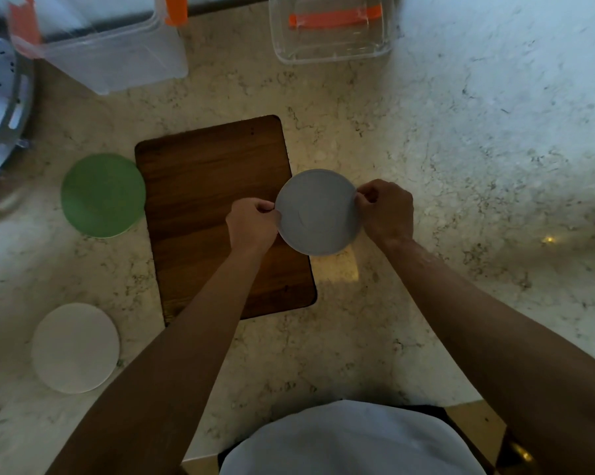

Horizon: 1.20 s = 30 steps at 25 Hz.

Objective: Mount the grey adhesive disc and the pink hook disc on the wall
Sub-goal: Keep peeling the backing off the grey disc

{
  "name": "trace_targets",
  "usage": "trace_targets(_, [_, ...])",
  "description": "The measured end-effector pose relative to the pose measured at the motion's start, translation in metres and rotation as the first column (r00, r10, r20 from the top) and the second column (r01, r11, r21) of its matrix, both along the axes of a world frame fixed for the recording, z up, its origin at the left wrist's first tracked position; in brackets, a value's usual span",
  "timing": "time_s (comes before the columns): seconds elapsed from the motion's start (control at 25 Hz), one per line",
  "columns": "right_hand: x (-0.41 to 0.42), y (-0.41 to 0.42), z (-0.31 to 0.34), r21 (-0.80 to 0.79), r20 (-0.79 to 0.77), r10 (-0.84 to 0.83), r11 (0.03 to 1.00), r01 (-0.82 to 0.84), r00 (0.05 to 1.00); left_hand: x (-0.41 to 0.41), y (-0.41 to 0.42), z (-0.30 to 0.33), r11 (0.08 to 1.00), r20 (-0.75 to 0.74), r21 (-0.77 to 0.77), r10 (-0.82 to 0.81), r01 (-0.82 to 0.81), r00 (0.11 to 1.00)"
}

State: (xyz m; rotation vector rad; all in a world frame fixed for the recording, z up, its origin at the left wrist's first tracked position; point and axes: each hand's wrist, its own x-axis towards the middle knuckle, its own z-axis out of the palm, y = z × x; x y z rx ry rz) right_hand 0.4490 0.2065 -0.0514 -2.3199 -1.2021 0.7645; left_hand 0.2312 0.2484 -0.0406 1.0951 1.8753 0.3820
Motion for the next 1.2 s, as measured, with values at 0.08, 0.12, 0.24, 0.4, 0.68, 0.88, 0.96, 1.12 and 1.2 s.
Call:
trace_targets(0.08, [0.001, 0.001, -0.001, -0.003, -0.004, -0.003, 1.0, 0.003, 1.0, 0.0, 0.0, 0.001, 1.0, -0.019, 0.009, -0.007, 0.007, 1.0])
trace_targets(0.12, [0.001, 0.001, -0.001, 0.002, -0.008, -0.006, 1.0, 0.006, 1.0, 0.001, 0.0, 0.001, 1.0, -0.029, 0.017, -0.011, 0.012, 1.0])
trace_targets(0.24, [-0.002, 0.001, -0.001, 0.018, -0.028, -0.028, 0.999, 0.028, 0.999, 0.002, 0.0, 0.002, 1.0, -0.038, 0.018, -0.022, 0.023, 0.999])
trace_targets(0.4, [-0.005, 0.0, 0.001, 0.023, -0.024, -0.047, 0.999, 0.048, 0.999, 0.004, 0.001, 0.005, 0.996, -0.111, 0.011, -0.083, 0.084, 0.99])
trace_targets(0.68, [-0.01, -0.002, 0.006, 0.014, 0.004, -0.094, 0.995, 0.094, 0.996, 0.007, 0.003, 0.012, 0.997, -0.198, 0.004, -0.078, 0.081, 0.977])
trace_targets(0.88, [-0.011, 0.004, 0.009, -0.022, -0.074, -0.156, 0.988, 0.155, 0.985, 0.015, 0.004, 0.01, 0.999, -0.128, -0.041, -0.007, 0.002, 0.992])
trace_targets(0.96, [-0.01, 0.007, 0.011, -0.06, -0.115, -0.171, 0.985, 0.165, 0.979, 0.015, 0.005, 0.009, 0.993, -0.088, -0.092, 0.065, -0.073, 0.994])
trace_targets(1.12, [-0.005, 0.011, 0.018, -0.142, -0.168, -0.14, 0.983, 0.117, 0.976, 0.017, 0.007, 0.012, 0.987, -0.045, -0.124, 0.099, -0.104, 0.994])
trace_targets(1.2, [-0.002, 0.011, 0.022, -0.168, -0.202, -0.128, 0.981, 0.095, 0.971, 0.016, 0.007, 0.017, 0.984, -0.011, -0.134, 0.118, -0.118, 0.993])
